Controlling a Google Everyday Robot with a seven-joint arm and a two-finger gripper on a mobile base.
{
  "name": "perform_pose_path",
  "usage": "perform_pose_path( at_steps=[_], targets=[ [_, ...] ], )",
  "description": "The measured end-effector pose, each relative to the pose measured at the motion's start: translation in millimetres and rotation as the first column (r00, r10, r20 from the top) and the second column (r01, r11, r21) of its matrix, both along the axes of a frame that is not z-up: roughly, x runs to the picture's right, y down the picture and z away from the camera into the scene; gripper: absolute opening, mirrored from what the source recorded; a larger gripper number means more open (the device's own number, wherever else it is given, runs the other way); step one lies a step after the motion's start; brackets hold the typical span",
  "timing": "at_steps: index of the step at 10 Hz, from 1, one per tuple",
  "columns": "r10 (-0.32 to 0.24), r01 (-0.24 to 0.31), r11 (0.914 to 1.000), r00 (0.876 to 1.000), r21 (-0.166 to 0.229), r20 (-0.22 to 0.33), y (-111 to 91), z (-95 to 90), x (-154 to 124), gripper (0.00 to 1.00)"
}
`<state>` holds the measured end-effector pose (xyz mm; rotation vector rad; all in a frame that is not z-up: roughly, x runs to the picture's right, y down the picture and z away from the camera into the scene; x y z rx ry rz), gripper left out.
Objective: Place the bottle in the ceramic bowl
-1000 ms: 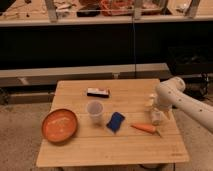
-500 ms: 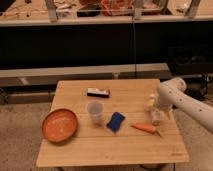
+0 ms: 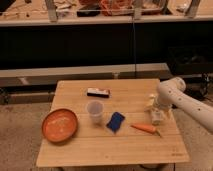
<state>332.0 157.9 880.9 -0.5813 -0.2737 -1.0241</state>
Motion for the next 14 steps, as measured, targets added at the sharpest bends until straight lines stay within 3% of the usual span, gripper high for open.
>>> perform_pose_path(
  at_steps=[14],
  targets=[
    [-0.003, 0.004, 0.9999, 1.000, -0.014, 0.021, -4, 14.2, 3, 0.80]
  ],
)
